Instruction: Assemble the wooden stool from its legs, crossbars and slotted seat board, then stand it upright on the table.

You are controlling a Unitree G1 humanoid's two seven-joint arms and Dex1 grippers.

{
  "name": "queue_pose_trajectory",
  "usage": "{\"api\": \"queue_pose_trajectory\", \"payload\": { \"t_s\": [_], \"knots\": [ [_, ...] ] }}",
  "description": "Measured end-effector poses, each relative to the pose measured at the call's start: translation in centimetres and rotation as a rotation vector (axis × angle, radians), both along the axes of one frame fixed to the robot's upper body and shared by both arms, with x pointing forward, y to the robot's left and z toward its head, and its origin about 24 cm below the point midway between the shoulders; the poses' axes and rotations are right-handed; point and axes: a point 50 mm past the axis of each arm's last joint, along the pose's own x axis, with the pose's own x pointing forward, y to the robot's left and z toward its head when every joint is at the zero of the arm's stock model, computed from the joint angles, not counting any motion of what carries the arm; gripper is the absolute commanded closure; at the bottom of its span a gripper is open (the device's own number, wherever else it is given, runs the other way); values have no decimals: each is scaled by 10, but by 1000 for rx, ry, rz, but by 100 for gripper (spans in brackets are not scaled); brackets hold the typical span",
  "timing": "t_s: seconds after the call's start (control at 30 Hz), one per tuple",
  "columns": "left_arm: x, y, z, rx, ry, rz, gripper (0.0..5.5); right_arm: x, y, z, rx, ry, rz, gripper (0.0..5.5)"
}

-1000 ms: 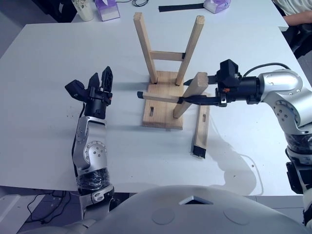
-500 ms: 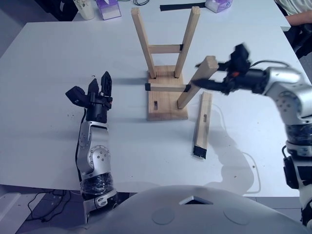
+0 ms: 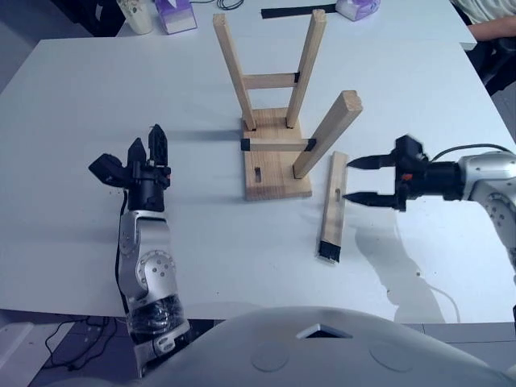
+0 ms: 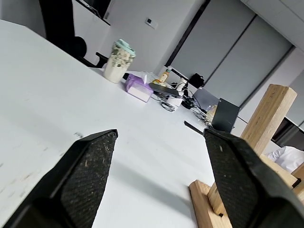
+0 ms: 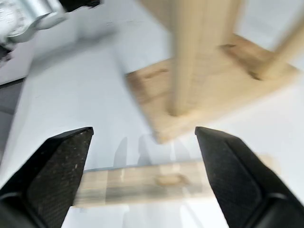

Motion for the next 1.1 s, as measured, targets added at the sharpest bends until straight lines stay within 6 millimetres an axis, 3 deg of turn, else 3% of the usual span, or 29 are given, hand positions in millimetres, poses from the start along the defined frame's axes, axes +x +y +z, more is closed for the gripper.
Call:
{"api": "queue_pose_trajectory", "payload": {
  "t_s": [0.1, 0.33, 0.5, 0.63, 0.87, 1.1],
  "knots": [
    [-13, -4, -6, -9, 40, 11, 213, -9, 23, -8, -64, -28, 123, 155],
    [-52, -10, -3, -12, 114, 81, 213, -17, 60, -6, -206, -239, 391, 155],
    [-51, -24, -1, -39, 128, 35, 213, -24, 72, -22, -309, -397, 459, 155],
    [-44, -24, 3, -30, 115, 23, 213, -29, 67, -28, -362, -448, 506, 155],
    [-43, -22, 0, -33, 109, 42, 213, -18, 51, -36, -452, -515, 539, 155],
    [-48, -25, -8, -35, 117, 68, 213, 9, 1, -23, -608, -509, 405, 155]
  ]
}}
